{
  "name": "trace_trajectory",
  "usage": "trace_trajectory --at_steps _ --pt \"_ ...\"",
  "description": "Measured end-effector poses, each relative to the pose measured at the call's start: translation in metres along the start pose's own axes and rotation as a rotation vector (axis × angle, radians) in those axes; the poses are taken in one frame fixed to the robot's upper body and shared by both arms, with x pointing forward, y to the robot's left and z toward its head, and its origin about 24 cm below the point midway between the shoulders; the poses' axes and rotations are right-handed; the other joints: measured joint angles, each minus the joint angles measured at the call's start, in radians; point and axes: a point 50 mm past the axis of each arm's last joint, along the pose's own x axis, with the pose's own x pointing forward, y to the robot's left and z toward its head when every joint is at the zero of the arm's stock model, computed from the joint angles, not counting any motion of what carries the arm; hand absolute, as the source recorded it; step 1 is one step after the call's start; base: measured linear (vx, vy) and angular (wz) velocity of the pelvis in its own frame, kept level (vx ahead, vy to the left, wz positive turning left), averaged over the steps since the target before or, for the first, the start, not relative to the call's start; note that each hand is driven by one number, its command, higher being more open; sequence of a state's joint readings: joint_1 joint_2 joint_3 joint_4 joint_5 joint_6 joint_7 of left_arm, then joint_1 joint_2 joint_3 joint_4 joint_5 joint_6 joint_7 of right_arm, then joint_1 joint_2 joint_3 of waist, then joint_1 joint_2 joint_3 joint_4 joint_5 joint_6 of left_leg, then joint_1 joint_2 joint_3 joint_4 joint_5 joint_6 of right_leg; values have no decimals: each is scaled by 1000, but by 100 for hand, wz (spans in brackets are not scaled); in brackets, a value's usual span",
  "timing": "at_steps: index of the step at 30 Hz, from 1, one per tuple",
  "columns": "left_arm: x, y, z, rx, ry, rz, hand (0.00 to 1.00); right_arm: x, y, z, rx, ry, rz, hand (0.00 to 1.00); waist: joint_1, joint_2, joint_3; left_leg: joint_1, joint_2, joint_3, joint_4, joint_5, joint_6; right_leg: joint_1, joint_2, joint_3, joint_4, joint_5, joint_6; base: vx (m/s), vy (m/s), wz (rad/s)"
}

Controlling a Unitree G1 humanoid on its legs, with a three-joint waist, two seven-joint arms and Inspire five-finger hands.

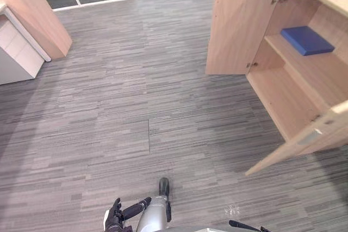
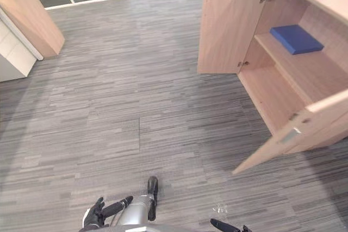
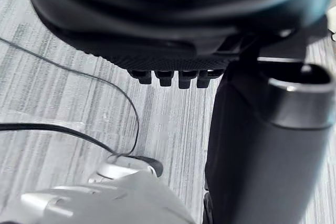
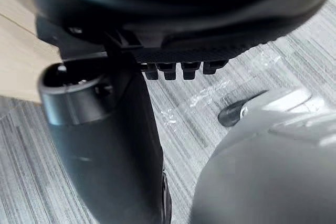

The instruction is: Walk over to the cabinet, pick up the folder, carry it to the office cabinet, place the folder inside the office cabinet, then close the office cabinet door

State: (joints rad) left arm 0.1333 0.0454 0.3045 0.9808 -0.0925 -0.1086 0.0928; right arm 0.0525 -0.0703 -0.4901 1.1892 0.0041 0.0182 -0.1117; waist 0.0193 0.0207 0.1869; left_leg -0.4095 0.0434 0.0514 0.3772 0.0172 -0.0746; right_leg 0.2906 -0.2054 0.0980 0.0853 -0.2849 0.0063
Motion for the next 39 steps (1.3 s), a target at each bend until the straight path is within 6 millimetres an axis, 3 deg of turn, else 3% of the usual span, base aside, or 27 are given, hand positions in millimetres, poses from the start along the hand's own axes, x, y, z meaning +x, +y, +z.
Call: trace_trajectory --at_steps 1,3,4,6,7,8,9,10,11,12,14,16,17,18,19,22,23,24,25,26,28,29,31,34,35,37,39 --pt "1 2 0 -7 7 9 100 0 2 -1 5 -2 3 100 -1 -8 -11 -7 -13 13 50 -45 50 -15 -16 6 43 26 11 557 467 -34" --pt "1 10 -5 -12 32 38 100 -1 6 -6 8 10 15 100 3 -39 -38 19 -38 54 83 -94 83 -43 -52 48 135 59 31 494 360 -36" --pt "0 18 -14 1 86 61 100 -2 10 -10 10 19 30 100 6 -67 -65 82 -70 96 65 -124 122 -88 -91 88 261 114 61 514 303 -52" --pt "-3 24 -24 7 125 81 100 -3 12 -12 12 21 48 100 3 -84 -83 164 -113 119 13 -148 144 -146 -123 107 426 201 85 484 279 -49" --pt "-4 27 -25 18 125 86 100 -3 14 -10 9 16 59 100 4 -87 -89 242 -153 147 -57 -159 162 -254 -156 101 655 300 54 417 252 -38" --pt "-4 27 -25 19 126 86 100 -2 14 -7 7 8 64 100 3 -91 -91 270 -165 156 -79 -163 168 -304 -169 87 759 320 24 447 274 -34" --pt "-4 27 -27 34 132 83 100 -2 14 -2 -3 -9 66 100 0 -89 -90 319 -183 159 -115 -166 172 -369 -198 18 892 331 -35 331 174 -27" --pt "-5 23 -30 47 143 70 100 -1 10 7 -33 -45 61 100 -10 -61 -75 413 -191 154 -181 -166 173 -429 -230 -129 1015 260 -85 338 160 -25" --pt "-5 20 -30 58 144 61 100 -1 9 11 -47 -61 59 100 -13 -52 -74 447 -187 151 -204 -166 173 -444 -219 -176 1032 218 -80 332 126 -21" --pt "-6 17 -32 97 154 45 100 -1 10 18 -72 -95 60 100 -19 -26 -59 508 -177 148 -238 -165 174 -458 -184 -247 1009 129 -40 255 76 -13" --pt "-4 13 -29 160 146 17 100 -2 15 26 -91 -136 68 100 -36 -18 -47 572 -164 145 -274 -166 173 -491 -100 -301 878 33 4 271 -13 -8" --pt "-2 8 -24 206 126 -1 100 -3 22 33 -76 -169 91 100 -50 -11 -35 599 -133 143 -307 -187 166 -549 0 -353 635 24 19 251 -97 0" --pt "-1 8 -21 218 117 -2 100 -4 25 32 -53 -166 98 100 -50 -16 -32 614 -121 144 -319 -200 150 -560 35 -390 459 60 23 174 -89 -1" --pt "-1 8 -21 221 116 -2 100 -4 25 32 -49 -163 99 100 -51 -19 -29 626 -114 144 -325 -205 141 -562 48 -402 394 105 0 213 -119 6" --pt "-2 6 -23 238 122 -8 100 -3 21 28 -46 -150 85 100 -58 -12 -28 657 -85 133 -339 -219 119 -531 78 -435 346 169 -57 312 -159 6" --pt "-4 3 -27 222 131 -7 100 -3 15 25 -48 -140 65 100 -60 12 -33 677 -4 145 -305 -251 60 -491 164 -462 310 117 -91 395 -228 -2" --pt "-3 5 -26 203 131 1 100 -3 16 23 -46 -136 65 100 -62 8 -30 658 13 146 -241 -264 40 -472 178 -464 292 115 -99 468 -300 -14" --pt "-3 9 -25 128 132 35 100 -4 15 16 -46 -124 65 100 -62 -2 -28 559 64 149 64 -290 0 -398 216 -458 234 111 -106 477 -302 -22" --pt "-4 9 -27 91 133 50 100 -5 14 14 -44 -125 63 100 -60 1 -27 491 101 144 250 -275 10 -360 238 -448 205 111 -112 551 -314 -52" --pt "-8 12 -33 41 139 75 100 -5 9 16 -43 -138 51 100 -46 19 -27 362 168 120 582 -209 42 -297 290 -413 167 103 -136 341 -151 -66" --pt "-11 9 -33 -60 121 90 100 -4 5 15 -48 -132 42 100 -24 37 -28 246 215 81 848 -208 42 -211 344 -345 133 89 -156 462 -89 -111" --pt "-10 9 -27 -71 95 91 100 -4 8 14 -48 -123 48 100 -12 27 -30 197 211 73 883 -211 44 -155 354 -297 97 86 -158 524 -53 -114" --pt "-8 9 -22 -61 67 86 100 -5 14 15 -47 -121 63 100 -10 14 -35 125 195 72 819 -224 37 -97 354 -221 52 85 -153 458 -19 -114" --pt "-6 6 -15 -72 42 79 100 -4 18 14 -36 -99 64 100 5 0 -22 77 142 29 485 -265 24 -26 329 -125 20 80 -132 458 90 -105" --pt "-6 8 -14 -74 40 86 100 -4 21 13 -32 -95 70 100 8 -13 -16 76 104 -28 279 -256 12 -4 307 -95 9 71 -116 448 162 -89" --pt "-6 8 -14 -97 47 98 100 -5 23 12 -12 -94 76 100 13 -16 -12 75 86 -133 -11 -193 -12 26 283 -51 -16 55 -88 516 258 -86" --pt "-7 8 -21 -118 76 120 100 -5 19 9 4 -86 66 100 22 -7 -16 75 94 -202 -145 -148 -24 62 261 -19 -25 25 -38 529 339 -82"
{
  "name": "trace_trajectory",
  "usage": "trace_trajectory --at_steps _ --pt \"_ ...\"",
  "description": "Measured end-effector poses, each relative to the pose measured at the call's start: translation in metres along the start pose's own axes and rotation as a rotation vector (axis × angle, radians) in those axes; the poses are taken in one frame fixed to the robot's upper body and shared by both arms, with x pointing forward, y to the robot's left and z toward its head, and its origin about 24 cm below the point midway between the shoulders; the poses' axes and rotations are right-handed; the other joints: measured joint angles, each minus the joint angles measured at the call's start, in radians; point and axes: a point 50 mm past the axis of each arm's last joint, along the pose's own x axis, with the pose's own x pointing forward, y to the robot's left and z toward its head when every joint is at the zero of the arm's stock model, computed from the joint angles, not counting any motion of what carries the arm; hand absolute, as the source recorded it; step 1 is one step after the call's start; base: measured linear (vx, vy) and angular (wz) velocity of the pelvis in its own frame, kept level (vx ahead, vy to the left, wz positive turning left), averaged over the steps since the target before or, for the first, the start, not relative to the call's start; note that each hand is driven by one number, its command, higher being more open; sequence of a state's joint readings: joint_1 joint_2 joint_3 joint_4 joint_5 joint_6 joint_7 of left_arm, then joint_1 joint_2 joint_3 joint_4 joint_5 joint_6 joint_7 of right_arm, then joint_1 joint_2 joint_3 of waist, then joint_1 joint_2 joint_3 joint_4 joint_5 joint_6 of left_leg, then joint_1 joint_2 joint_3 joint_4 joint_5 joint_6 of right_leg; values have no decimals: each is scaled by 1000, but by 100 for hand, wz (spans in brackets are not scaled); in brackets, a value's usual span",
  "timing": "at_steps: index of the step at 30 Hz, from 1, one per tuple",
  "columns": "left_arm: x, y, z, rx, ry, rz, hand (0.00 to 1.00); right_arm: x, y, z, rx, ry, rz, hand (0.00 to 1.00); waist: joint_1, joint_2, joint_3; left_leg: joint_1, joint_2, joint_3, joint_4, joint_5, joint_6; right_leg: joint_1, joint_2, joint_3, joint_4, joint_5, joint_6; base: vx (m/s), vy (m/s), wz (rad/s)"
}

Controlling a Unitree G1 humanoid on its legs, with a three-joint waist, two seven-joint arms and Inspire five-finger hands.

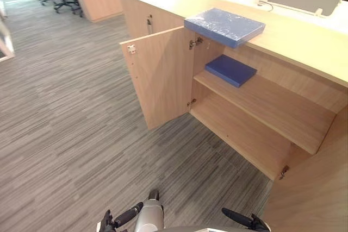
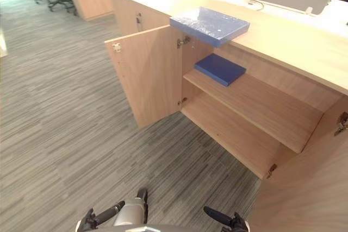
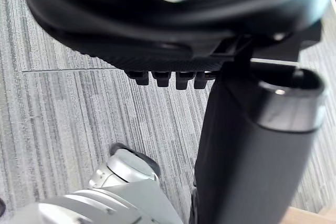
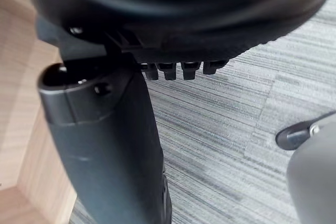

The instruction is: Walk over to the cabinet, pick up the folder, carry it to the office cabinet, place the folder inside the office cabinet, then close the office cabinet door

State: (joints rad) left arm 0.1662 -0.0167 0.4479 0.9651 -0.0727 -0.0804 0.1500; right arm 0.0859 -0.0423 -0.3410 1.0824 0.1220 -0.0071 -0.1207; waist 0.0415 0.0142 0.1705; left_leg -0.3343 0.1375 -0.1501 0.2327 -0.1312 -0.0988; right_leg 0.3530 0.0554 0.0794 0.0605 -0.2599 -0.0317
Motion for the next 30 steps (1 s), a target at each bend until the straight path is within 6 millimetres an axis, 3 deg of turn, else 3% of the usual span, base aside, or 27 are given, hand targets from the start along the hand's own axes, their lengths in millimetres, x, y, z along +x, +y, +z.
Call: trace_trajectory --at_steps 1,2,3,4,5,6,7,8,9,11,13,14,15,16,18,19,20,21,24,25,26,28,30 --pt "-1 3 -7 -19 32 19 100 -1 -3 -7 19 15 -14 100 10 3 -11 -1 -1 5 31 81 -22 30 -30 24 1 -23 37 566 397 -83" --pt "-3 9 -15 -13 57 38 100 -2 -3 -10 38 25 -15 100 14 1 -33 -4 -15 29 73 182 -20 34 -64 46 17 -29 54 579 408 -82" --pt "-3 12 -15 -13 61 50 100 -3 -1 -13 48 35 -13 100 13 -9 -41 -11 -29 46 103 180 -30 25 -89 50 38 -32 61 558 393 -70" --pt "-1 17 -13 -8 60 64 100 -4 4 -18 95 49 -8 100 9 -40 -63 -15 -60 90 142 137 2 -25 -136 48 126 -34 71 425 296 -48" --pt "-1 18 -14 -12 64 71 100 -5 7 -19 120 56 -5 100 10 -47 -67 -10 -71 112 154 117 16 -56 -156 48 188 -34 72 476 356 -66" --pt "-1 20 -15 -32 72 81 100 -5 11 -19 148 59 2 100 12 -56 -70 19 -97 159 173 79 48 -130 -199 56 371 -27 78 433 370 -75" --pt "-1 20 -14 -35 72 83 100 -4 11 -15 159 49 3 100 9 -55 -67 64 -122 199 186 47 86 -219 -235 61 596 31 51 473 463 -73" --pt "0 19 -13 -34 69 79 100 -4 11 -13 159 44 5 100 8 -51 -64 88 -132 219 189 37 102 -257 -256 55 690 58 27 409 454 -65" --pt "0 13 -12 -28 66 64 100 -2 10 -6 149 27 7 100 5 -37 -57 139 -142 252 190 21 129 -314 -309 -2 810 61 -3 290 355 -51" --pt "0 9 -11 -2 54 41 100 0 7 0 114 5 9 100 3 -14 -57 237 -144 302 134 -6 148 -387 -413 -192 814 92 -53 189 247 -61" --pt "1 9 -9 23 39 37 100 0 9 2 83 0 12 100 -5 -16 -59 301 -137 336 63 -23 148 -414 -428 -287 783 87 -34 132 140 -65" --pt "0 7 -10 43 44 27 100 1 10 3 57 -2 17 100 -9 -5 -65 321 -111 356 34 -26 146 -422 -384 -309 717 37 48 113 52 -69" --pt "0 6 -9 53 40 20 100 1 11 5 52 -8 21 100 -13 1 -63 327 -98 361 27 -30 141 -429 -357 -329 674 14 74 87 -22 -83" --pt "1 4 -7 64 34 14 100 2 16 11 42 -22 37 100 -24 3 -46 335 -73 365 4 -33 134 -464 -290 -370 586 -11 89 66 -47 -64" --pt "2 4 -5 67 35 16 100 2 17 12 37 -27 41 100 -26 -1 -28 367 -58 381 -24 -35 130 -480 -227 -408 487 -8 93 75 -107 -55" --pt "3 7 -3 72 30 25 100 2 17 11 38 -24 35 100 -28 -20 -23 393 -66 390 -45 -37 117 -470 -212 -439 384 13 79 129 -194 -14" --pt "3 7 -4 83 33 26 100 2 12 10 49 -24 21 100 -41 -29 -24 417 -65 376 -52 -38 95 -446 -205 -457 370 48 12 142 -192 8" --pt "3 4 -4 87 33 21 100 2 7 7 41 -19 9 100 -44 -25 -32 424 -59 369 -61 -40 89 -433 -196 -464 356 42 12 204 -194 29" --pt "0 -5 -7 44 31 8 100 2 3 10 33 -31 2 100 -45 18 -46 399 21 339 47 -66 6 -379 -102 -484 265 36 -4 261 -199 1" --pt "-1 -3 -8 -10 35 27 100 1 8 10 16 -37 18 100 -39 23 -43 322 75 316 261 -98 -2 -344 -60 -476 235 31 -19 266 -182 -43" --pt "-2 2 -11 -48 44 48 100 0 13 9 -4 -38 37 100 -28 19 -36 225 124 281 522 -88 11 -299 -20 -450 214 29 -40 329 -177 -61" --pt "-6 6 -19 -91 62 61 100 0 14 8 -43 -38 47 100 -6 26 -35 136 168 248 811 -98 3 -228 24 -398 176 19 -55 316 -58 -78" --pt "-6 7 -14 -107 32 55 100 -1 15 3 -44 -22 50 100 11 15 -41 92 162 260 865 -102 7 -168 36 -352 126 20 -57 390 -11 -70"
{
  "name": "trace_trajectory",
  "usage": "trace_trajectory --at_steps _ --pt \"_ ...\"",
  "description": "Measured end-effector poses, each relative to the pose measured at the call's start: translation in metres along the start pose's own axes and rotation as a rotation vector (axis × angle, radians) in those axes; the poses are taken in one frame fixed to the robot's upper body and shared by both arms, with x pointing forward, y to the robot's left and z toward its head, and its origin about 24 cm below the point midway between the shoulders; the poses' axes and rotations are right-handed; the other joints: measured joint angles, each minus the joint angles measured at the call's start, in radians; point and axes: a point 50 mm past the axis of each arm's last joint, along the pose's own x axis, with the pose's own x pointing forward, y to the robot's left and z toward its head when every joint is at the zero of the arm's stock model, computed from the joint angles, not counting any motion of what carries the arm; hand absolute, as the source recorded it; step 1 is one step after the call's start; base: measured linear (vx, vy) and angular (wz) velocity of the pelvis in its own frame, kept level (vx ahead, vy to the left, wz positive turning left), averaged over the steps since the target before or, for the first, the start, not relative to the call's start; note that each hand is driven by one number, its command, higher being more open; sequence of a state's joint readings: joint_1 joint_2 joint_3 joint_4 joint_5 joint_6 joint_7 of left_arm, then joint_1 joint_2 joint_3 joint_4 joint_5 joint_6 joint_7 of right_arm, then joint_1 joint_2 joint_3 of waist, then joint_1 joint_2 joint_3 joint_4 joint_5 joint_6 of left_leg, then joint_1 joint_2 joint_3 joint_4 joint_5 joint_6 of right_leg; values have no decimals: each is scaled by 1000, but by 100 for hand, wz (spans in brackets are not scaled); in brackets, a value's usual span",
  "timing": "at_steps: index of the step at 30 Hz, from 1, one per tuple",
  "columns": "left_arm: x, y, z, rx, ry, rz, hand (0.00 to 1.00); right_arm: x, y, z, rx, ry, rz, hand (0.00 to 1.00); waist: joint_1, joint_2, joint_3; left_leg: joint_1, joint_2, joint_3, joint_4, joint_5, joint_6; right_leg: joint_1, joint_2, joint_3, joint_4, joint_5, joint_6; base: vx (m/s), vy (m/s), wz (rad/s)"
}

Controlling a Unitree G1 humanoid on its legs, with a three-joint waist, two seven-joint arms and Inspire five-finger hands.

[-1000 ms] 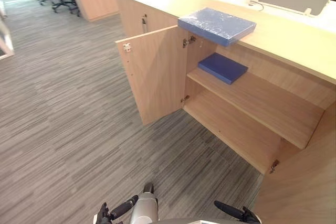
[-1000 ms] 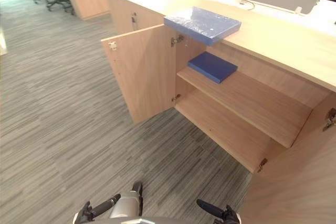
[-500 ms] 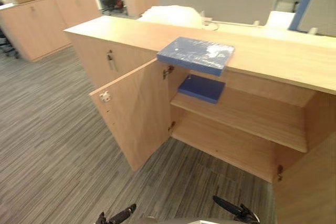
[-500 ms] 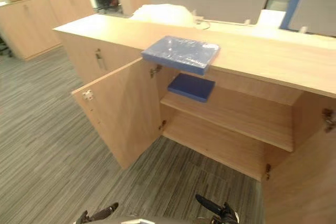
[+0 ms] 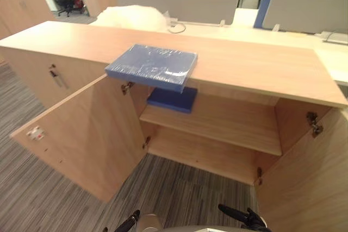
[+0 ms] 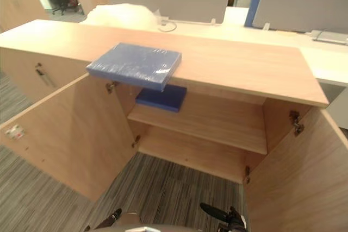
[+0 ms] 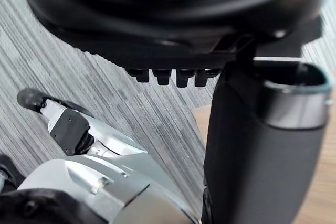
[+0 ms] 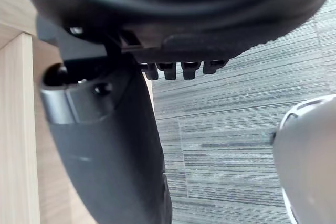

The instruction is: Walk over to the cabinet, pick up the folder, carry it to the office cabinet, place the folder inside the office cabinet, then close the office cabinet door

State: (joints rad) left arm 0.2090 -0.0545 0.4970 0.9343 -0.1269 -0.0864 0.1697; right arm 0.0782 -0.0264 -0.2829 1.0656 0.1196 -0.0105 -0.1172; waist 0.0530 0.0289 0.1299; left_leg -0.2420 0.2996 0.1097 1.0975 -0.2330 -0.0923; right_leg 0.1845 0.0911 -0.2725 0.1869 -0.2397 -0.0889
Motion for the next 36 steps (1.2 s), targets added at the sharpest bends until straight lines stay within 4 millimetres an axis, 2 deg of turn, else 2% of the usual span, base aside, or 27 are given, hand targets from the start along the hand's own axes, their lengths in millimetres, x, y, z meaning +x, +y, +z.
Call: trace_trajectory --at_steps 2,4,5,6,7,10,12,14,15,17,21,26,29,31,32,36 --pt "0 -1 1 0 -5 -12 100 1 3 1 0 6 6 100 3 -7 5 -28 -33 10 -92 -31 0 48 -6 59 -38 7 9 438 49 -88" --pt "1 -1 4 -3 -11 -21 100 2 7 5 0 5 13 100 4 -19 18 -32 -110 -17 -302 -46 3 62 -39 107 -38 5 29 464 184 -85" --pt "2 -2 4 13 -11 -29 100 2 10 5 3 8 19 100 4 -24 23 -16 -191 -95 -562 18 22 71 -67 121 -22 -5 65 390 200 -52" --pt "1 -3 2 15 -2 -32 100 2 7 4 3 9 12 100 3 -14 18 -2 -206 -127 -676 108 36 75 -64 126 -18 -7 79 379 223 -47" --pt "2 -2 1 9 8 -35 100 2 1 3 2 10 0 100 5 -10 15 12 -225 -151 -715 205 71 99 -69 137 -9 -25 106 367 188 -14" --pt "6 3 7 25 -1 -52 100 0 12 -3 14 23 32 100 2 -47 6 87 -262 -137 -804 210 83 96 -130 143 4 -25 113 297 132 -8" --pt "7 2 4 -34 36 -67 100 0 15 0 16 11 54 100 2 -49 4 145 -277 -120 -863 221 96 91 -158 144 -21 -20 113 151 73 -13" --pt "7 2 -2 -54 70 -98 100 -2 12 -7 17 25 56 100 -5 -57 -36 227 -301 -119 -1030 295 91 78 -179 147 -36 -6 123 78 -58 0" --pt "6 -1 -2 -53 73 -116 100 -2 10 -8 16 27 57 100 -5 -58 -44 246 -302 -122 -1078 320 89 78 -179 146 -39 -5 124 62 -110 7" --pt "6 -11 0 -47 70 -176 100 -1 3 -9 5 38 47 100 -12 -28 -38 283 -302 -143 -1186 377 84 74 -168 145 -52 -5 124 -3 -70 11" --pt "6 -14 1 -63 75 -223 100 0 -7 -10 8 52 24 100 -17 -25 -33 279 -298 -148 -1191 376 80 74 -163 146 -63 -6 124 -49 -20 -2" --pt "5 -14 9 -21 36 -266 100 1 -6 -9 -2 54 38 100 -27 -41 -23 262 -308 -151 -1191 374 78 66 -170 147 -84 -14 134 -32 10 1" --pt "-2 -19 22 -1 -57 -310 100 1 -4 -9 -16 54 46 100 -26 -55 -17 252 -325 -162 -1191 375 85 65 -181 136 -89 -18 141 10 25 16" --pt "-24 -37 40 49 -215 -390 100 1 3 -7 -64 45 69 100 -13 -77 -9 235 -349 -185 -1186 377 97 65 -194 114 -92 -17 149 71 33 32" --pt "-28 -40 43 59 -244 -401 100 1 5 -7 -74 44 73 100 -7 -80 -9 234 -351 -188 -1186 377 97 65 -195 114 -92 -16 150 68 23 19" --pt "-48 -49 72 135 -439 -372 100 -2 22 -2 -145 6 113 100 10 -80 -9 237 -346 -206 -1186 377 98 74 -194 113 -84 -2 156 34 16 16"
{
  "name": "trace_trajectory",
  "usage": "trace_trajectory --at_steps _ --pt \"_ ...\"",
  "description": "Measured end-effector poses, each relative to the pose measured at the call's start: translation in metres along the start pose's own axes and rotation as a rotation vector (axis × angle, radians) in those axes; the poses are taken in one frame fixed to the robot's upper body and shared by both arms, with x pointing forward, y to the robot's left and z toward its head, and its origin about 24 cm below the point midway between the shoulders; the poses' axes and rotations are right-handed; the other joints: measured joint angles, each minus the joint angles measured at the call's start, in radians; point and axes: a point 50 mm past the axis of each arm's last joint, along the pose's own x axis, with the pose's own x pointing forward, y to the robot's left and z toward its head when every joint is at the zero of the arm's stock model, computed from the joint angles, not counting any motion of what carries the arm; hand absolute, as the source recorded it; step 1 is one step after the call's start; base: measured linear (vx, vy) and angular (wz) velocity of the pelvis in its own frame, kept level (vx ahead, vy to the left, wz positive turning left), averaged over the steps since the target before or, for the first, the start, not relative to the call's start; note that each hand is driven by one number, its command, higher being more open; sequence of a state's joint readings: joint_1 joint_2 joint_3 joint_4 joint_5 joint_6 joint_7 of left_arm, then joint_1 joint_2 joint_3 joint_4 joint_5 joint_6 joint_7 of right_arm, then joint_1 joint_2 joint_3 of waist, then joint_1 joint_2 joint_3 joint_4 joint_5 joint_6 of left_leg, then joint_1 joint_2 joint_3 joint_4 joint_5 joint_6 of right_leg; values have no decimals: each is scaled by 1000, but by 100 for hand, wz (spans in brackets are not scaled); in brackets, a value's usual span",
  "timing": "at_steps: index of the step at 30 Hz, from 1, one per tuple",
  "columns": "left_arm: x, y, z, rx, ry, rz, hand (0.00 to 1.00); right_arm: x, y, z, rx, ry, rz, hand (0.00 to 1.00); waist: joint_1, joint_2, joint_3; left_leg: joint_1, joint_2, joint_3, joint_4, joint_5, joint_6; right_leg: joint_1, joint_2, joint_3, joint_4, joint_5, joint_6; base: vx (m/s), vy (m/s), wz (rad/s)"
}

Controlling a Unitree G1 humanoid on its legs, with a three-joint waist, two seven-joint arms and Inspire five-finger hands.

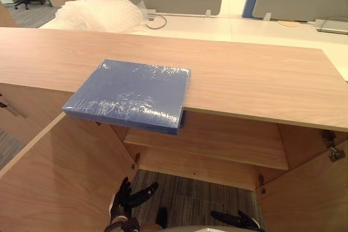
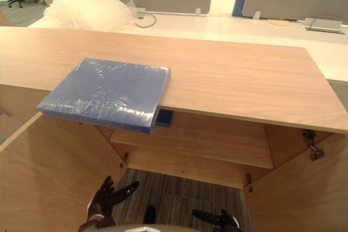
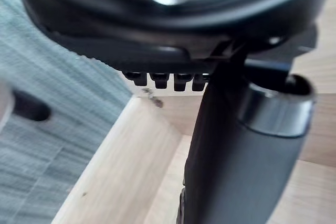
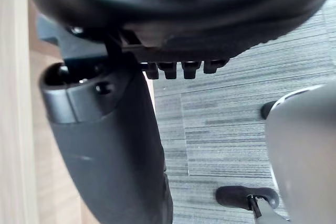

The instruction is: Walk over to the cabinet, pick up the folder, carry it to the office cabinet, place the folder inside the office cabinet, then close the office cabinet door

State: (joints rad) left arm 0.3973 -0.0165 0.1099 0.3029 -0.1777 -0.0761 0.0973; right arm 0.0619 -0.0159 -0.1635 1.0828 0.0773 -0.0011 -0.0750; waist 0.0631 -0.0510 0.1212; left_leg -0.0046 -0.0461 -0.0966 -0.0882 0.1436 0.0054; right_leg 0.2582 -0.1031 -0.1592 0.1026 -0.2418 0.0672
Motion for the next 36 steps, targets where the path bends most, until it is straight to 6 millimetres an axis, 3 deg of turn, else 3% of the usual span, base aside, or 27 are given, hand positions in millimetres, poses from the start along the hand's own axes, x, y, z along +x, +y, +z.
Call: trace_trajectory --at_steps 7,13,23,27,36 --pt "-9 5 43 19 -208 208 100 -2 10 5 -33 -44 12 100 33 16 -11 10 13 -8 -5 -7 -9 5 10 -10 17 8 -2 -29 6 2" --pt "-27 21 91 99 -449 430 100 -6 2 -10 -58 -11 -27 100 40 5 -27 -4 22 -35 -5 -6 -11 2 27 -26 13 12 -9 -58 3 9" --pt "-48 27 110 197 -567 539 100 -8 7 -19 -67 14 -19 100 42 -10 -73 -14 22 -51 -5 -1 -13 6 33 -45 -4 12 -9 -19 -10 4" --pt "-61 36 121 265 -622 660 100 -9 10 -21 -68 23 -16 100 43 -19 -78 -14 21 -58 -5 -1 -13 6 32 -60 2 12 -9 -1 -3 6" --pt "-82 26 156 495 -849 773 100 -8 9 -20 -101 15 -28 100 46 -11 -83 -20 21 -60 -5 0 -14 1 34 -59 1 11 -9 0 1 0"
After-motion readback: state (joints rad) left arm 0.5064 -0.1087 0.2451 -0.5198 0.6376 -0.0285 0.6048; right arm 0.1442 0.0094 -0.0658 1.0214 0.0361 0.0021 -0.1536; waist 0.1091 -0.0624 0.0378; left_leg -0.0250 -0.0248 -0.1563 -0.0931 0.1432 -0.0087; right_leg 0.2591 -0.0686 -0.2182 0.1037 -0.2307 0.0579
